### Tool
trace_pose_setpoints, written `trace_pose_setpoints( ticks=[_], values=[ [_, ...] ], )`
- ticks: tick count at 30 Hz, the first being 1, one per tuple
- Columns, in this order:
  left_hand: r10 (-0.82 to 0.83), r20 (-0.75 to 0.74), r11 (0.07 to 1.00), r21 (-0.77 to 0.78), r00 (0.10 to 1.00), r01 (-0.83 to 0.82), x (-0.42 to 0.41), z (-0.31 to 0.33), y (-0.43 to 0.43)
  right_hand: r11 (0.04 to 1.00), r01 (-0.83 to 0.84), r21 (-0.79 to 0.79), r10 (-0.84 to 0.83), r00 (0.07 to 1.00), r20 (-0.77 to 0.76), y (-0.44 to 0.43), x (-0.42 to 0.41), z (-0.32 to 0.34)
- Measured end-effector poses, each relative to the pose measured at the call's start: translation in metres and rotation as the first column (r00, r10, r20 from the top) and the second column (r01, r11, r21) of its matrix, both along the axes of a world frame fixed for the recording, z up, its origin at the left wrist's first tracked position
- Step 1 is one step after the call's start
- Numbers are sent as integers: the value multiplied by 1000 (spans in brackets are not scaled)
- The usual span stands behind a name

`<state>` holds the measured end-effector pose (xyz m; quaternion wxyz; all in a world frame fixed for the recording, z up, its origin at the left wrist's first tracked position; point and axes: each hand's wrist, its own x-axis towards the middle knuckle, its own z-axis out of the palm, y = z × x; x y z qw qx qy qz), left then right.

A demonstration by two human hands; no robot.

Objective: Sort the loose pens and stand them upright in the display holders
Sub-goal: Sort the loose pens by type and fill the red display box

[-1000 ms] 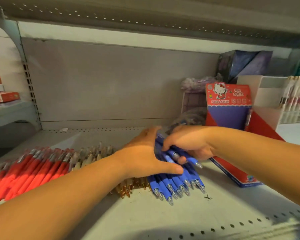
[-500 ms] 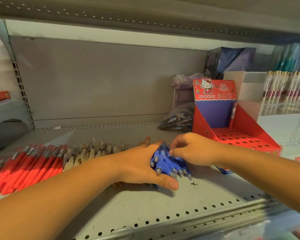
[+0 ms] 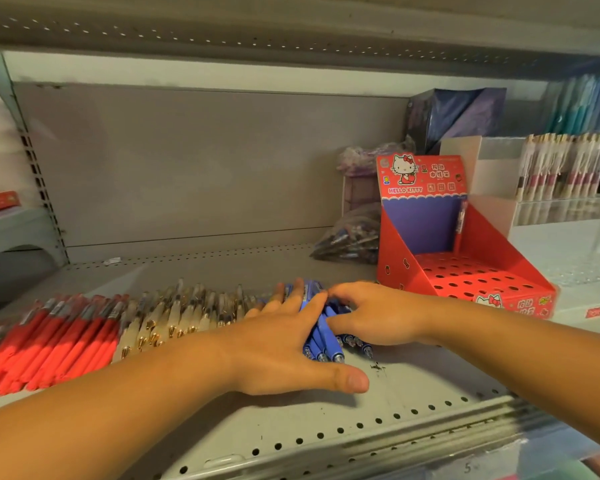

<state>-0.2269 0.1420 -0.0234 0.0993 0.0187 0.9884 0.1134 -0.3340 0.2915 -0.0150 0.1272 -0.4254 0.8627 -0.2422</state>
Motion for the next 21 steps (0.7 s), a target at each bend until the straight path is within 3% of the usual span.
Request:
trace_pose_setpoints(
  ticks=[5,8,12,21],
  values=[
    [34,-65,999,-27,997,-36,0,-5,3,996,42,-78,-35,995,93,-3,-9,-4],
    [41,-204,995,-85,978,-60,-3,-11,9,989,87,-123,-62,979,196,-2,-12,-6],
    [91,-243,987,-109,966,-121,-2,-18,18,987,122,-107,-99,976,195,-4,-14,-7],
    [-70,-323,926,-372,944,-59,-3,-19,16,989,97,-115,-80,987,140,-1,-17,-8]
  ],
)
